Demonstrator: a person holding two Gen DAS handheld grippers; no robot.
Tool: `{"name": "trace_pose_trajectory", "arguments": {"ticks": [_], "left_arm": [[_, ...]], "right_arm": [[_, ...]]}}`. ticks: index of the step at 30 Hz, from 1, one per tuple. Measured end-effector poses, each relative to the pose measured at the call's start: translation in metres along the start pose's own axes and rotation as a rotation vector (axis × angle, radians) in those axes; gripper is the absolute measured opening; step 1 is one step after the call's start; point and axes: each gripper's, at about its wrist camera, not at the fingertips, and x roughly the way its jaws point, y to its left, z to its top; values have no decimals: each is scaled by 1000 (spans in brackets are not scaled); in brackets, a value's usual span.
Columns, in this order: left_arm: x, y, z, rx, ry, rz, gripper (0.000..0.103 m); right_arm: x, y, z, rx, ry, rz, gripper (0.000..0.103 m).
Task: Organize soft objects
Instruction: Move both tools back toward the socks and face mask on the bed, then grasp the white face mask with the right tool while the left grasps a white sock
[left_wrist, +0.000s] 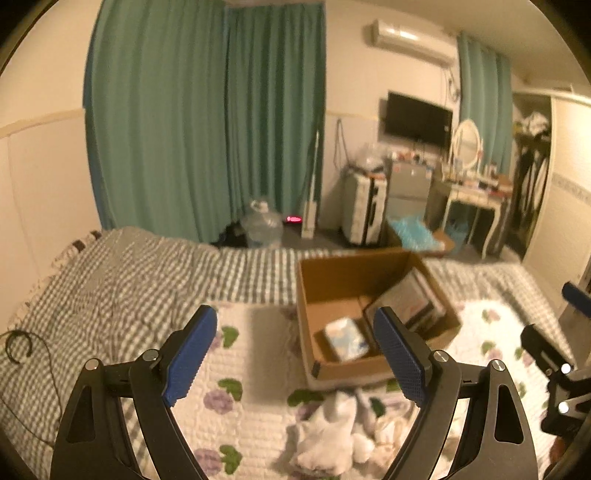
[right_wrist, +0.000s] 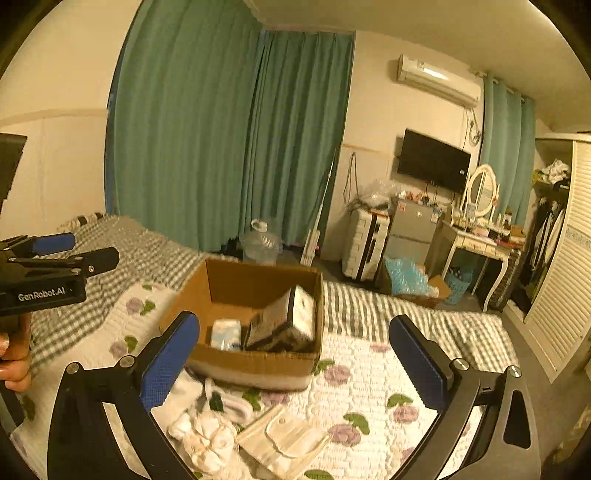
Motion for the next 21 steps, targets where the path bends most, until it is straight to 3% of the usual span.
{"name": "trace_pose_trajectory", "arguments": {"ticks": [13,17,21], "left_arm": [[67,-14,-89,78,226,31,88],[84,-13,-123,81,332,15,88],[86,-13,-140,47,357,-8,88]], "right_arm": [[61,-10,-72,-19,179,-12,103],[80,-13,-94,-5,241,-4,103],[98,-15,-111,2,309,-1,103]]}}
